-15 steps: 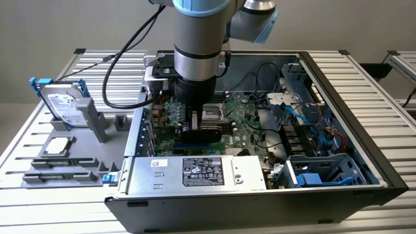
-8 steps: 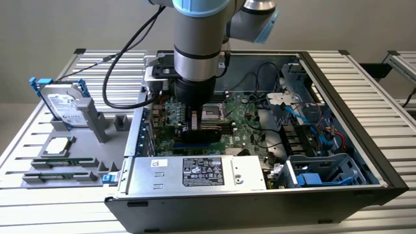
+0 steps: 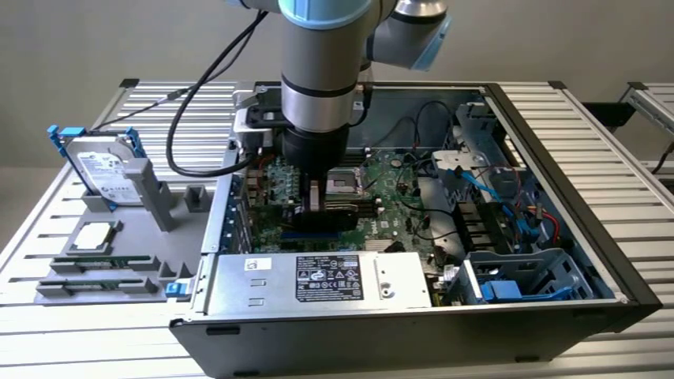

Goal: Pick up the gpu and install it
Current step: 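Insert the gpu into the slot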

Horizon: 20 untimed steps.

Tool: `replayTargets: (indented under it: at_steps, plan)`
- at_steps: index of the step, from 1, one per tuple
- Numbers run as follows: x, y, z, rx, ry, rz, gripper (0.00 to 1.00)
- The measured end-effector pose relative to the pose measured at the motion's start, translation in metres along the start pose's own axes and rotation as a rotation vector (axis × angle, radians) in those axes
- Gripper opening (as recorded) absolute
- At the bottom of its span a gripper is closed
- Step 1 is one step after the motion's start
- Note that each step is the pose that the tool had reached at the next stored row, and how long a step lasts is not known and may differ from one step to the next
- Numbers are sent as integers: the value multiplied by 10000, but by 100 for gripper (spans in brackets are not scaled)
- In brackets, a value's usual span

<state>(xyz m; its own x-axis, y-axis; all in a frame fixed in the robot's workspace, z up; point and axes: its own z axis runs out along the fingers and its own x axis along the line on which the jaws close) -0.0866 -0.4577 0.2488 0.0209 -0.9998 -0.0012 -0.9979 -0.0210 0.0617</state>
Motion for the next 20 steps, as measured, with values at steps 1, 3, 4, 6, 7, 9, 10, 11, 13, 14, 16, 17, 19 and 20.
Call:
replayTargets:
  at_steps: [1, 3, 4, 6, 7, 9, 10, 11, 13, 14, 16, 17, 19, 20]
  plan:
    - [0, 0, 3, -2, 0, -3, 27]
    - [-1, 0, 8, -7, 1, -8, 27]
    - [-1, 0, 12, -8, -3, -11, 27]
    - [-1, 0, 17, -16, -1, -15, 27]
    - [-1, 0, 19, -21, 2, -17, 27]
    - [-1, 1, 26, -26, 1, -21, 27]
    - [-1, 1, 28, -32, 2, -24, 27]
    - [-2, 1, 31, -36, 0, -26, 27]
    - [-2, 1, 36, -41, -1, -34, 27]
    - [-2, 1, 38, -43, 1, -39, 27]
    - [-3, 0, 39, -44, 3, -50, 27]
    - [-3, 0, 40, -44, 3, -56, 27]
    - [-4, 0, 41, -43, 1, -66, 27]
    - [-6, -1, 47, -36, -17, -72, 28]
